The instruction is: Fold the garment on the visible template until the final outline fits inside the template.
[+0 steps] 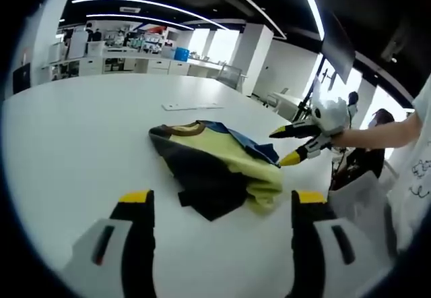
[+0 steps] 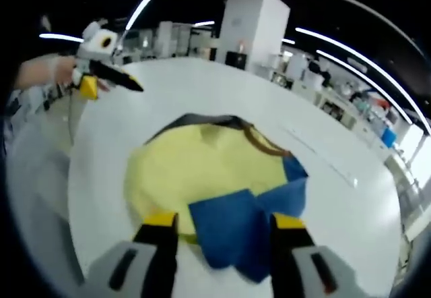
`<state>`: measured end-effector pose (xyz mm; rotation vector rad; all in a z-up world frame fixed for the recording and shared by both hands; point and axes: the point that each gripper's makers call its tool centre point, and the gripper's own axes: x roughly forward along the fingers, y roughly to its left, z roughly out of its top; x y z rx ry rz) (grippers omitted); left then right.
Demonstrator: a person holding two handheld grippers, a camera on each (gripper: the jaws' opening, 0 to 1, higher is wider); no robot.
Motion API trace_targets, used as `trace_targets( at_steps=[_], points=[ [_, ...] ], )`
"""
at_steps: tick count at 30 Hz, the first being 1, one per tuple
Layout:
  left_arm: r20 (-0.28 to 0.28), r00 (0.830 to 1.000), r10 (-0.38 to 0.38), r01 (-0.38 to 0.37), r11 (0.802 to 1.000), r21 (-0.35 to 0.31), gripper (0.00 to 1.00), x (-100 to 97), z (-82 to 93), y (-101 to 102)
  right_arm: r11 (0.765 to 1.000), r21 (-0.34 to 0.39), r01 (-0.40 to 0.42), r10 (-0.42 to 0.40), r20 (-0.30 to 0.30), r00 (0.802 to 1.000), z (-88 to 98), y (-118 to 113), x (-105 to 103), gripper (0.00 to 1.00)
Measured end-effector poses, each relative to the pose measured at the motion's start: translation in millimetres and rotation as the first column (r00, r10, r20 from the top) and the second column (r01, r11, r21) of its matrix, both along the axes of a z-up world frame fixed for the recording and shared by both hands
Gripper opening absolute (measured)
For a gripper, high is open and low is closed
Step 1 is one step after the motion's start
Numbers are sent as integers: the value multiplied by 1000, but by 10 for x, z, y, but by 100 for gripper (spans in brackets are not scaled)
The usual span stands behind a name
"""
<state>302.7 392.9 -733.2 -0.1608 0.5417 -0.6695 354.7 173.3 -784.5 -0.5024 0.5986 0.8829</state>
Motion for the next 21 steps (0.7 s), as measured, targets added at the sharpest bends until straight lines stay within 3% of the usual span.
trace_targets(
  at_steps=[3, 10, 15, 21],
  points=[
    [-1, 1000, 3, -3, 1000, -1, 80, -4, -5, 17, 1000, -10, -13, 13, 17, 1000, -37, 56, -24, 40],
    [-6, 1000, 14, -14, 1000, -4, 80, -24, -17, 55, 998, -43, -46, 47, 35, 998, -123, 162, -89, 29],
    [-9, 1000, 17, -17, 1000, -3, 80, -45, -30, 67, 996, -84, -38, 42, 48, 998, -252, 157, -64, 26],
    [-12, 1000, 18, -18, 1000, -5, 80, -56, -45, 62, 994, -109, 7, 7, 124, 992, -249, 106, -24, 20]
  ],
)
